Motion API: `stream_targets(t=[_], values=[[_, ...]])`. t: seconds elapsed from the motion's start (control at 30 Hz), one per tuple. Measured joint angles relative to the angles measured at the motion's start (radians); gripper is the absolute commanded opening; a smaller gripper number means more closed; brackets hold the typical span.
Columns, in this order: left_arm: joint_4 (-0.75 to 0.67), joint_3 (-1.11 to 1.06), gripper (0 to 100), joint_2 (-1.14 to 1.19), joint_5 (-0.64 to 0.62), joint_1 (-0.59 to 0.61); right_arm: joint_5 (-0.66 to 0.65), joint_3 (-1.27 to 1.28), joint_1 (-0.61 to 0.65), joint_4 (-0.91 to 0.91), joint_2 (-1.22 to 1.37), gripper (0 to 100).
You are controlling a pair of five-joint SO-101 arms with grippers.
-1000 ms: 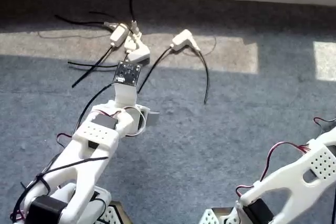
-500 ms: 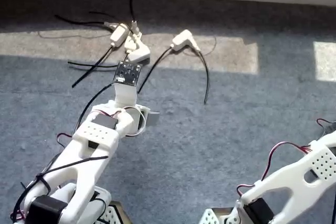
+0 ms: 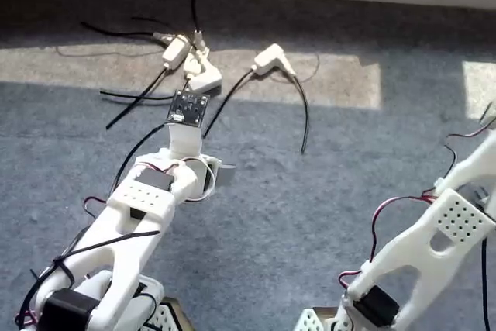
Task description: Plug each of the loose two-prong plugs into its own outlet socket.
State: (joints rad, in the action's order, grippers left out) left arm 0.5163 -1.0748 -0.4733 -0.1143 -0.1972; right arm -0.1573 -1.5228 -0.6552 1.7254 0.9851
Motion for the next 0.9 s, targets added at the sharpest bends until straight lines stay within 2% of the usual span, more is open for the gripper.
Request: stream_targets(t=[0.3, 0.53, 0.73, 0.9], values=[[0.000, 0.000, 30, 0.000, 0.000, 0.000, 0.184, 0.640, 0.207, 0.000, -0.427, 2.2], [0.000, 0.000, 30, 0.000, -0.006, 0.009, 0.216, 1.172, 0.411, -0.014, -0.796, 0.6], [-0.008, 0.000, 30, 0.000, -0.008, 0.061, 0.219, 1.639, 0.562, -0.201, -1.068, 0.6], [-0.015, 0.000, 30, 0.000, -0.008, 0.069, 0.219, 2.047, 0.717, -0.440, -1.329, 0.9]])
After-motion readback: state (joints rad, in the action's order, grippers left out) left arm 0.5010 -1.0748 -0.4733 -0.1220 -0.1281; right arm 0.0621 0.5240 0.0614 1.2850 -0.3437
